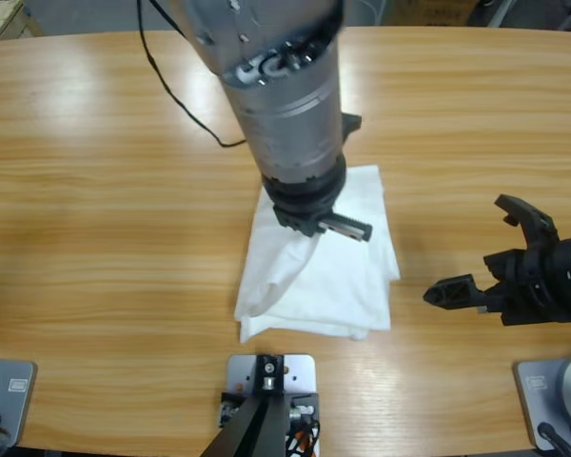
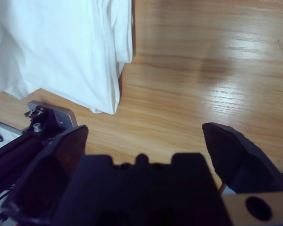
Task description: Fold clothes
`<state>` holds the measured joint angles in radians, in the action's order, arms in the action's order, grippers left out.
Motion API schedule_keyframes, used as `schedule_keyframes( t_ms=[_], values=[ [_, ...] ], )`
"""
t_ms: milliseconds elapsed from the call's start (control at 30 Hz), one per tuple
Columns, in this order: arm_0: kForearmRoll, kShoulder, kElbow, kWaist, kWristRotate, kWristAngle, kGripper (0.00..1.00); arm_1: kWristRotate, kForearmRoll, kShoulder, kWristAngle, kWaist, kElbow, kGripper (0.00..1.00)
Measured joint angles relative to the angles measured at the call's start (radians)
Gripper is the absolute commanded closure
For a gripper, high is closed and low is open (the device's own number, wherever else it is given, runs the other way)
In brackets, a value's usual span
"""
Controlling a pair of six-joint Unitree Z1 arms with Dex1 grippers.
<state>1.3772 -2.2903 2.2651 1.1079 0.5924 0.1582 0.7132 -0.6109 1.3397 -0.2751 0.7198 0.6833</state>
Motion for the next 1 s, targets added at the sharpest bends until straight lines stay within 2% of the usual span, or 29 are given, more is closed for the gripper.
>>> schedule_keyframes(
  t_ms=[200,267,333,367,400,433,467,567,767,1000],
  values=[
    [0.04,-0.08,0.167,0.003,0.0,0.0,1.0,0.0,0.0,-0.005,0.0,0.0,-0.003,0.0],
    [0.063,-0.115,0.228,0.004,0.0,0.003,1.0,0.002,0.0,-0.005,0.001,0.0,-0.004,0.03],
    [0.088,-0.145,0.284,0.004,0.0,0.013,1.0,0.014,0.0,-0.005,0.01,0.0,-0.005,0.265],
    [0.104,-0.158,0.307,0.004,0.0,0.017,1.0,0.025,0.0,-0.005,0.017,0.0,-0.005,0.451],
    [0.115,-0.165,0.326,0.004,0.0,0.018,1.0,0.035,0.0,-0.005,0.03,0.0,-0.005,0.595],
    [0.121,-0.169,0.339,0.004,0.0,0.018,1.0,0.047,0.0,-0.005,0.05,0.0,-0.004,0.85],
    [0.125,-0.171,0.344,0.004,0.0,0.018,1.0,0.058,0.0,-0.002,0.069,0.0,-0.003,1.0],
    [0.128,-0.176,0.349,0.004,0.0,0.018,1.0,0.066,-0.01,0.045,0.13,0.0,0.009,1.0],
    [0.129,-0.177,0.349,0.004,0.0,0.017,1.0,0.005,0.013,0.256,0.176,0.0,0.062,1.0],
    [0.13,-0.18,0.35,0.004,0.0,0.011,1.0,-0.017,0.114,0.338,0.205,0.0,0.062,1.0]
  ],
)
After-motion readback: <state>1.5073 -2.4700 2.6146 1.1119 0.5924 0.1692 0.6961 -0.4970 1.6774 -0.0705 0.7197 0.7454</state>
